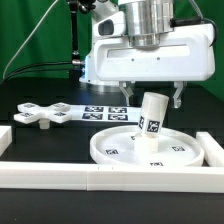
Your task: Assemble round table
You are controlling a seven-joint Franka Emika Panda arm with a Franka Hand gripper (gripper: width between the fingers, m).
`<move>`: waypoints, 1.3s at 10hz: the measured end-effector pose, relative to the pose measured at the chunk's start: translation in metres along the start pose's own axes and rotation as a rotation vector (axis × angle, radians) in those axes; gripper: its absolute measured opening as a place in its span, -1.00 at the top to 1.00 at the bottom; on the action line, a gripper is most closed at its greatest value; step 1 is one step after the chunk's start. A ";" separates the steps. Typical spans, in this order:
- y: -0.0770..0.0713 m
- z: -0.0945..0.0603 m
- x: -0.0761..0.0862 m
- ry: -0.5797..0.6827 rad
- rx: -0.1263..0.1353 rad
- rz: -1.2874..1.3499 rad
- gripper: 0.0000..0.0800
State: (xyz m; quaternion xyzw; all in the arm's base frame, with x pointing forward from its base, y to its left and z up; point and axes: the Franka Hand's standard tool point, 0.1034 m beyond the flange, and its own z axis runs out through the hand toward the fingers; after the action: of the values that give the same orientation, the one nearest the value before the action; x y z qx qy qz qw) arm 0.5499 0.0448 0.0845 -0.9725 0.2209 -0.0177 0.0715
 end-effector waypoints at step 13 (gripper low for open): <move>-0.008 0.004 0.003 -0.010 -0.110 -1.164 -0.62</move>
Offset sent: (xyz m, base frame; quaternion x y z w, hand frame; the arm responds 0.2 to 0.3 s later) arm 0.0049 -0.0058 0.0047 -0.0992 0.0672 -0.3101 0.9431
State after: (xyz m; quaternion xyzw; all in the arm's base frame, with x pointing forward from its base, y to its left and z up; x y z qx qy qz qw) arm 0.5563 0.0511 0.0813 -0.9361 -0.3496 -0.0380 0.0006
